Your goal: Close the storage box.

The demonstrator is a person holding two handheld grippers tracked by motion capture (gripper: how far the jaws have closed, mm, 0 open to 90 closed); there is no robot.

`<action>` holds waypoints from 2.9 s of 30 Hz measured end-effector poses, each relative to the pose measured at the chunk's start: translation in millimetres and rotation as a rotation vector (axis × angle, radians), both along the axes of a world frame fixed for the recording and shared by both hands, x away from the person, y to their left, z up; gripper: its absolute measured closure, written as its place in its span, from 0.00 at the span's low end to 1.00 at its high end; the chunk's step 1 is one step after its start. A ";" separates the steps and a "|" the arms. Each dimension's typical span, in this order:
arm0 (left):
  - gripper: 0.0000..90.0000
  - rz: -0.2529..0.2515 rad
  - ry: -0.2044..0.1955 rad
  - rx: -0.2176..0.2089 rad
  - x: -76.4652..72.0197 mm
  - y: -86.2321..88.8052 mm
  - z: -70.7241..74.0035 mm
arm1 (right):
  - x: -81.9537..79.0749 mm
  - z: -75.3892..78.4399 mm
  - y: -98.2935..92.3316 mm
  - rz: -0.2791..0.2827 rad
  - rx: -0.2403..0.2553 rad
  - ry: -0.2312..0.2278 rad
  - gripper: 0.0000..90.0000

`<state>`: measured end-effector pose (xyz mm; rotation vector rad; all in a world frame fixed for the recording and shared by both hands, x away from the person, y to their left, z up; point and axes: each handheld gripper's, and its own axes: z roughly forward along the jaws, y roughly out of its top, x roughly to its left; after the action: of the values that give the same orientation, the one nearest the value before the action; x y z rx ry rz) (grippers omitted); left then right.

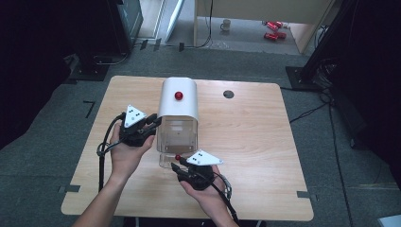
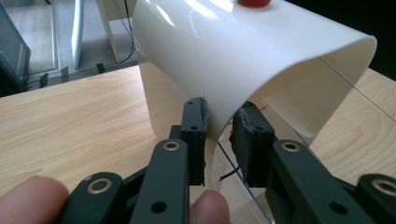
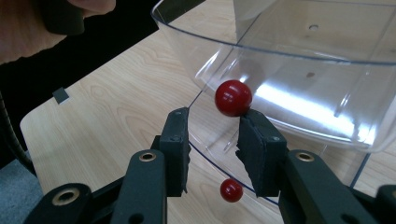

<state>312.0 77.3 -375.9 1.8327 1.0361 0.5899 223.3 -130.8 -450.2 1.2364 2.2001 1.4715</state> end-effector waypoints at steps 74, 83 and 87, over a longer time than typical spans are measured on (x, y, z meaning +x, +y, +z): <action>0.81 0.073 -0.031 -0.018 15.2 -14.4 -4.3 | 57.1 -5.0 -25.3 -0.008 -0.065 0.031 0.64; 0.69 0.073 -0.025 -0.013 16.1 -22.5 -5.5 | 50.4 -12.6 -33.0 0.010 -0.082 0.035 0.66; 0.68 0.068 -0.028 -0.011 16.3 -22.4 -5.2 | 50.5 -13.1 -39.3 -0.003 -0.072 0.036 0.66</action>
<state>328.3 54.9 -381.1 1.7803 1.0850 0.6474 273.8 -170.1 -463.3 1.2512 2.2526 1.3668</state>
